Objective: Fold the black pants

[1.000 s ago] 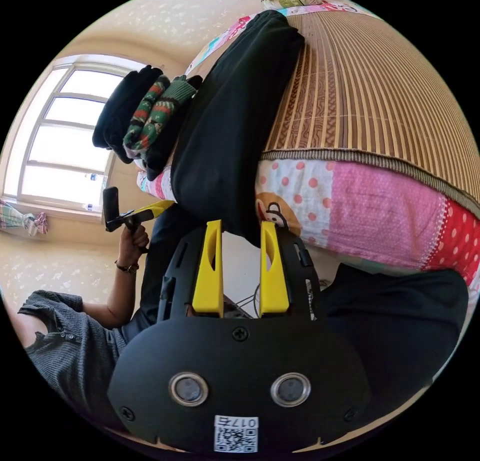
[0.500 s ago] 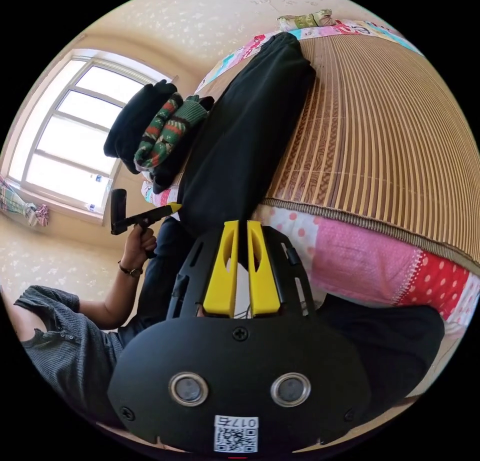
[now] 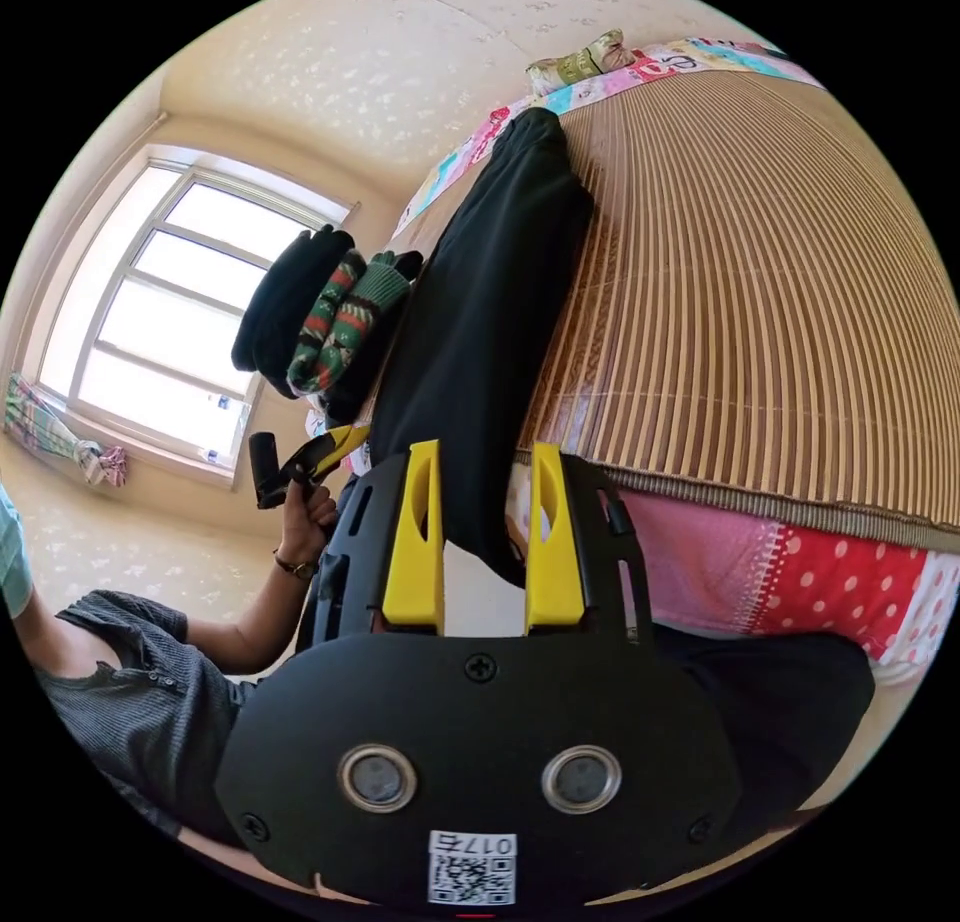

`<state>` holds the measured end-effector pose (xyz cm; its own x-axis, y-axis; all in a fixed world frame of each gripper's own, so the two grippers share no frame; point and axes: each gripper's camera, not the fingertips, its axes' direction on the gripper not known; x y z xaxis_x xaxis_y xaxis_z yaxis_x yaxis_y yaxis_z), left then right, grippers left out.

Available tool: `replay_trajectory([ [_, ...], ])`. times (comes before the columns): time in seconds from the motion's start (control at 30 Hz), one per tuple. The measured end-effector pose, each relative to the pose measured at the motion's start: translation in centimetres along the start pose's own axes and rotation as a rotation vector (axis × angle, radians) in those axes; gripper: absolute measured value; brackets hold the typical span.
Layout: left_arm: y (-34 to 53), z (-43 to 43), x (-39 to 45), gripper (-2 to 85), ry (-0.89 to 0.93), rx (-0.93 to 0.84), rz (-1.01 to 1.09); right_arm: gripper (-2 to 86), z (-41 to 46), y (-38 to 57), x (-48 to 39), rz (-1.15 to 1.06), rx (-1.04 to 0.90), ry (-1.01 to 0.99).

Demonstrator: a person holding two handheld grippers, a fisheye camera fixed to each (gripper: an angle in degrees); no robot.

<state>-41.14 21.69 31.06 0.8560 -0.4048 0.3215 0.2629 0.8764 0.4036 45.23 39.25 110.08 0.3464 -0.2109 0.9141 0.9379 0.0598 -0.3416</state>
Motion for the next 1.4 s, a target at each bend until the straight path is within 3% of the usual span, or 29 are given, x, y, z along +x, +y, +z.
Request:
replay_trajectory([
  [0.23, 1.5, 3.8, 1.1, 5.0, -0.032, -0.126, 0.001, 5.3, 1.5, 2.8, 1.0, 0.020, -0.057, 0.043],
  [0.37, 1.3, 2.8, -0.9, 4.8, 0.085, -0.310, 0.045, 5.3, -0.5, 4.7, 2.7, 0.007, -0.159, -0.026],
  [0.5, 1.1, 0.3, -5.4, 10.8, 0.166, -0.188, -0.029, 8.8, -3.8, 5.4, 6.3, 0.066, -0.021, -0.100],
  [0.6, -0.3, 2.0, -7.2, 11.7, 0.201, -0.215, -0.028, 9.3, -3.2, 3.8, 9.4, 0.075, -0.091, -0.235],
  [0.73, -0.6, 3.2, -8.4, 6.5, 0.186, -0.236, -0.009, 5.4, -3.2, 3.3, 11.2, 0.076, -0.156, -0.265],
  [0.87, 0.2, 1.4, -8.9, 4.2, 0.353, -0.308, 0.085, 3.1, -6.4, 6.0, 11.4, 0.001, -0.158, -0.401],
  [1.07, 1.8, -11.0, -4.1, 5.1, 0.724, 0.012, 0.370, 2.0, -16.9, 10.9, 8.0, -0.267, 0.086, -0.791],
  [1.27, -1.1, -22.4, 5.6, 4.7, 0.702, 0.218, 0.597, 1.6, -28.8, 11.0, -2.0, -0.588, 0.190, -0.678],
  [1.4, -2.8, -30.1, 11.8, 4.2, 0.784, 0.399, 0.748, 1.6, -35.6, 11.6, -8.3, -0.790, 0.257, -0.651],
])
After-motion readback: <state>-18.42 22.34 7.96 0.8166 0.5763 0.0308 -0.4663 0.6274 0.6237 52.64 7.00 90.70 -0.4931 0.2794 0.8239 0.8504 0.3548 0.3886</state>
